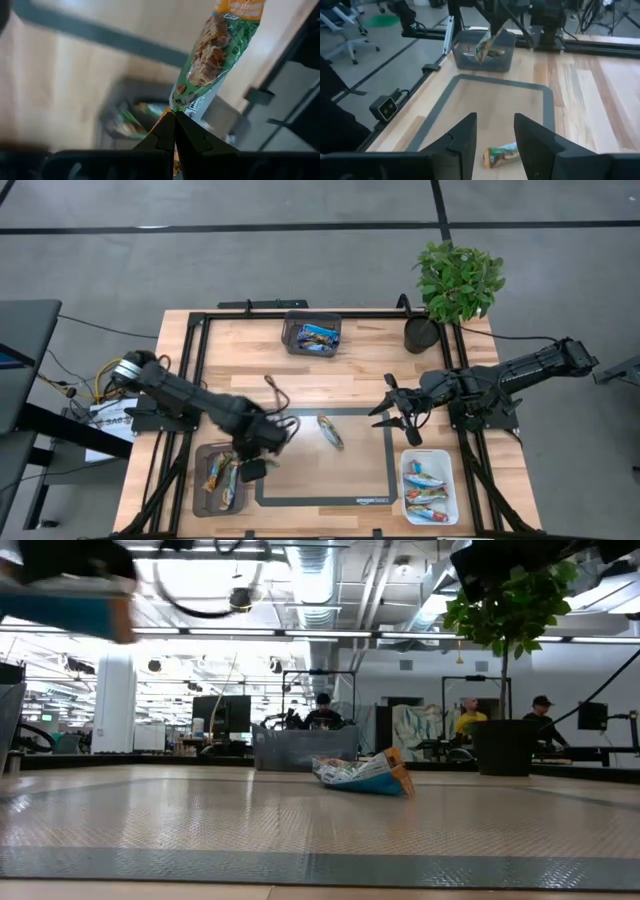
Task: Pick and place Granola Bars by type
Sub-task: Put the left orange snack bar into the bottom black transparent bin
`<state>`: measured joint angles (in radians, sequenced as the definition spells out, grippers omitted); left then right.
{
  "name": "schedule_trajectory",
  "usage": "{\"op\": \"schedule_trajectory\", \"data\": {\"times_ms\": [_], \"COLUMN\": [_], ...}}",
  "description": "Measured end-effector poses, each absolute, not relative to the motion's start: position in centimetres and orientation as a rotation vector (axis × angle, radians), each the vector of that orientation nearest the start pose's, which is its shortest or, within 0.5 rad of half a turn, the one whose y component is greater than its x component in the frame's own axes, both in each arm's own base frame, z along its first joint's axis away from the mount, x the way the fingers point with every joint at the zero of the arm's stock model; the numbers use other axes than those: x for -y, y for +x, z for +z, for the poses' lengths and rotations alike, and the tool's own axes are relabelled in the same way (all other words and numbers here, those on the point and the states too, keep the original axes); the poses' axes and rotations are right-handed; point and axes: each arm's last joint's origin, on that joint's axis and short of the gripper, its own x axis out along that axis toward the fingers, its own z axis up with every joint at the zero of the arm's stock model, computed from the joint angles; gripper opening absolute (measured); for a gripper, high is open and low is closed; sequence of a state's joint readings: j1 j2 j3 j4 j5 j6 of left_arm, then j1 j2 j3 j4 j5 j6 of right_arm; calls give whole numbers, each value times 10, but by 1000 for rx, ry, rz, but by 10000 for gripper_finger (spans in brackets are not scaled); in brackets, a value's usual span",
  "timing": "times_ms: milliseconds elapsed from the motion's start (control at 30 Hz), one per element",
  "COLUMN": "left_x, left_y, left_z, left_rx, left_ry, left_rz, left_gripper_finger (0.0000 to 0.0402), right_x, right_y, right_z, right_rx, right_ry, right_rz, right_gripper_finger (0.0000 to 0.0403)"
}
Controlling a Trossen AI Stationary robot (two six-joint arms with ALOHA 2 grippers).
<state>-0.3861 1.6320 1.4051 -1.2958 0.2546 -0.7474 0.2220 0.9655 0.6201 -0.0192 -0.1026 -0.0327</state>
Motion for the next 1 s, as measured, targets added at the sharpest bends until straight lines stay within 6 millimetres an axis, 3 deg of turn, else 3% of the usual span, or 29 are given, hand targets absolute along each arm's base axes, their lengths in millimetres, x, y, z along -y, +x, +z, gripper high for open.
{"op": "schedule_trajectory", "data": {"times_ms": [200,333,600,733,1000], "left_x": [148,163,159,159,160], "left_y": [229,218,201,199,199], "left_z": [263,250,229,227,227], "left_rx": [-1721,-1770,-1821,-1851,-1869], "left_ry": [-644,-704,-741,-770,-795], "left_rz": [91,120,473,485,494], "left_gripper_finger": [0,0,2,31,128], "right_x": [-51,-51,-49,-49,-49], "right_y": [205,205,206,205,205], "right_z": [261,261,261,261,261], "right_rx": [-343,-342,-344,-347,-350], "right_ry": [-46,-45,-44,-43,-43], "right_rz": [383,383,374,374,374], "right_gripper_finger": [122,122,122,122,122]}}
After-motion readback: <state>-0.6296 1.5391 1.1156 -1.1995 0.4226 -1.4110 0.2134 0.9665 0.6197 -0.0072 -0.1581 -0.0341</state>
